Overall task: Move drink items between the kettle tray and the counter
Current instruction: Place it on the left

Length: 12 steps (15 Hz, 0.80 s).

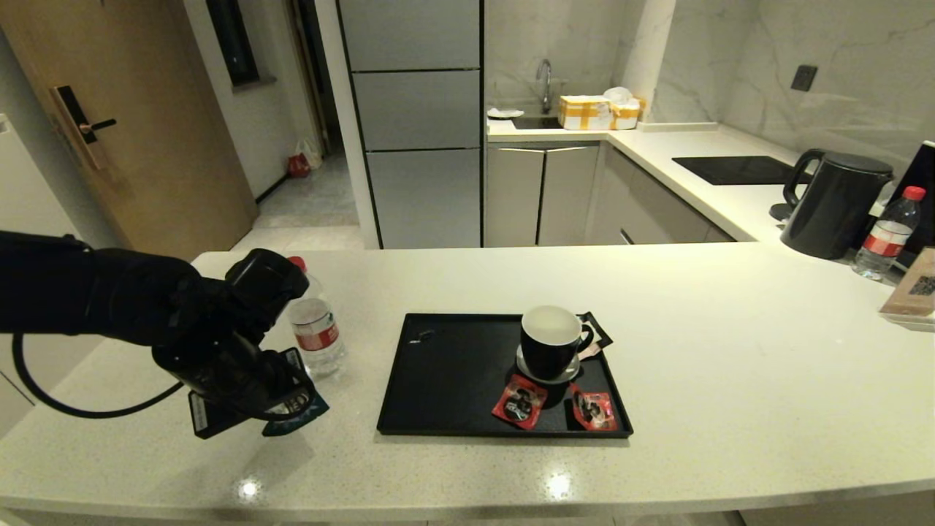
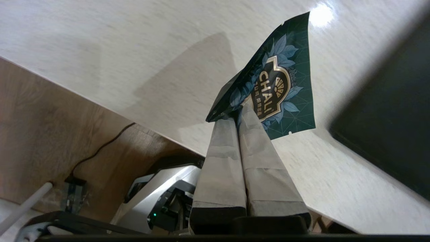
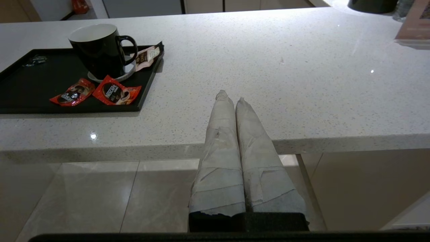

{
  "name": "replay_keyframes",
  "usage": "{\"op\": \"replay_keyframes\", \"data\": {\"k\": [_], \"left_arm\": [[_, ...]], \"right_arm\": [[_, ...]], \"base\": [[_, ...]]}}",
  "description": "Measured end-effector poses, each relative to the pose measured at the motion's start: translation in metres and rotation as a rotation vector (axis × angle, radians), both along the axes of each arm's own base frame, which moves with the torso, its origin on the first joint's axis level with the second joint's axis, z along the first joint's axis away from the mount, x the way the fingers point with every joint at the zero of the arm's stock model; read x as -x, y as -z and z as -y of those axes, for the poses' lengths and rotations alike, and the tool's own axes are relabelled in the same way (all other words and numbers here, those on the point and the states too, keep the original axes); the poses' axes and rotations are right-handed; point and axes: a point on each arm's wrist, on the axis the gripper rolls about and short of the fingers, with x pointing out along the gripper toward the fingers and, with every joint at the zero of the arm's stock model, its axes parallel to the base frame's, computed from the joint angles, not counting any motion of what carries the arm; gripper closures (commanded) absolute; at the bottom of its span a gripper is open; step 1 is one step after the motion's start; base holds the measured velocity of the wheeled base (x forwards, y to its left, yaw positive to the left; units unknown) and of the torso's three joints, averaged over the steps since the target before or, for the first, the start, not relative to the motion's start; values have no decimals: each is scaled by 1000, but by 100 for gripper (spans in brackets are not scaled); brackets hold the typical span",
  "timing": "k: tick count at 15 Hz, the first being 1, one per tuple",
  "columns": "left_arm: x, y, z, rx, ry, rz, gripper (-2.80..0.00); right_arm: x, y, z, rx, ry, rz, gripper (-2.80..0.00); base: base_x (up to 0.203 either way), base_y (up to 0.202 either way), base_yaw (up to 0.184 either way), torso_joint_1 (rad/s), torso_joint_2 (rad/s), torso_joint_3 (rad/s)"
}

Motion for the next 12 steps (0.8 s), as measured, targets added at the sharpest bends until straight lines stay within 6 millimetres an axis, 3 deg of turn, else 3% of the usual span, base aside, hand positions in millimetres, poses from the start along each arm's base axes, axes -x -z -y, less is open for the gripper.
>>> {"op": "replay_keyframes", "data": {"k": [7, 8, 12], "left_arm": [[-45, 46, 6, -20, -7, -36, 0], [-47, 51, 6, -23, -8, -48, -280], [-51, 55, 8, -22, -5, -42, -280]], "right_arm": [[0, 0, 0, 0, -1, 0, 0], [0, 0, 0, 0, -1, 0, 0], [0, 0, 0, 0, -1, 0, 0]], "base": [[0, 0, 0, 0, 0, 0], [0, 0, 0, 0, 0, 0], [0, 0, 0, 0, 0, 0]]}}
